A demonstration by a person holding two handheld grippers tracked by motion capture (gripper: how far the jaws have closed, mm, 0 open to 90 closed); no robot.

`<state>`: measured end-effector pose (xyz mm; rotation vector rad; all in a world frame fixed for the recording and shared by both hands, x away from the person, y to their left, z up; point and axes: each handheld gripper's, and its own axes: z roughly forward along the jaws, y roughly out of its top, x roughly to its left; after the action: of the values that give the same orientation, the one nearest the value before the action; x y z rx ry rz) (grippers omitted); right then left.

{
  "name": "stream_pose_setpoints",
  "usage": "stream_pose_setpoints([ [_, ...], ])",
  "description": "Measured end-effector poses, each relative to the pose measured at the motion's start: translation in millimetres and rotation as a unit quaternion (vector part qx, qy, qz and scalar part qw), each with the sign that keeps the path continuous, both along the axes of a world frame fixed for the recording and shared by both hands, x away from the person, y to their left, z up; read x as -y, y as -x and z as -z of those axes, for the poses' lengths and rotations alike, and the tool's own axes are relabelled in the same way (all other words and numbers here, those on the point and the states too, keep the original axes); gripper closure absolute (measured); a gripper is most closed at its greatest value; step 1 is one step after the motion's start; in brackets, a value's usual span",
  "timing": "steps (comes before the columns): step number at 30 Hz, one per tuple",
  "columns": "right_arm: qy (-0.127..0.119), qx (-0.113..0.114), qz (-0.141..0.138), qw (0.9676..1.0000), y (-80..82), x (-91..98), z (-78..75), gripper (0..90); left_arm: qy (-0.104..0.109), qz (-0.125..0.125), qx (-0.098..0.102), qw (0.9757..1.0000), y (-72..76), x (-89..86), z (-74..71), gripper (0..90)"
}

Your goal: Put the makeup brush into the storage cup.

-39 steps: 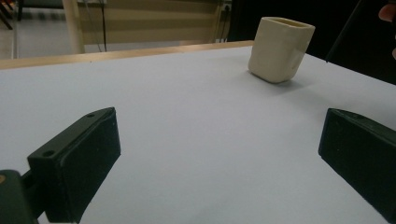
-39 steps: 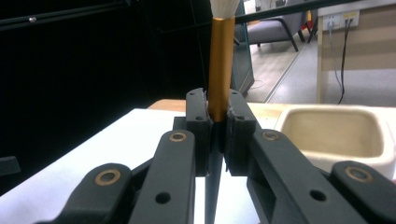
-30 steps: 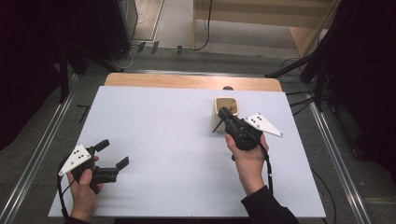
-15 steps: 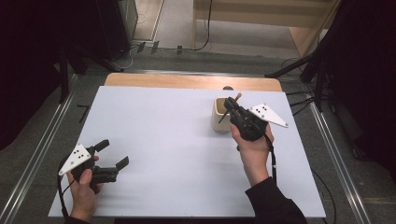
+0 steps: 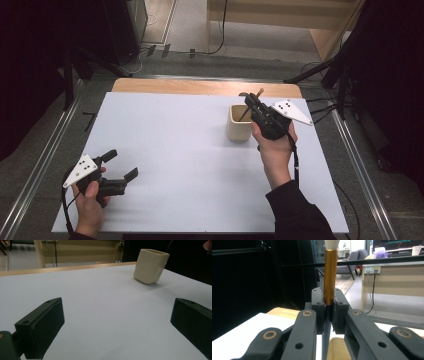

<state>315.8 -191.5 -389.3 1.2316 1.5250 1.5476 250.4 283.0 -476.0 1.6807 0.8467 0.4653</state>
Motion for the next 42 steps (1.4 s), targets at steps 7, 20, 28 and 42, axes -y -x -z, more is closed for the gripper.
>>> stream_pose_setpoints([
  [7,0.007,-0.004,0.011,0.9999,-7.3,4.0,3.2,83.9,-0.002,0.000,0.001,1.0000,0.1,-0.3,-0.3,0.0],
  [20,0.030,-0.024,0.036,0.9986,-21.0,11.3,21.9,83.9,-0.002,0.000,0.001,1.0000,0.1,-0.1,-0.1,0.0],
  [28,0.042,-0.044,0.034,0.9975,-27.4,10.1,37.2,83.9,-0.001,0.000,0.000,1.0000,0.1,0.0,0.1,0.0],
  [42,0.059,-0.084,0.036,0.9941,-37.3,9.4,65.3,83.9,-0.003,0.001,0.000,1.0000,-0.2,0.0,0.6,0.0],
])
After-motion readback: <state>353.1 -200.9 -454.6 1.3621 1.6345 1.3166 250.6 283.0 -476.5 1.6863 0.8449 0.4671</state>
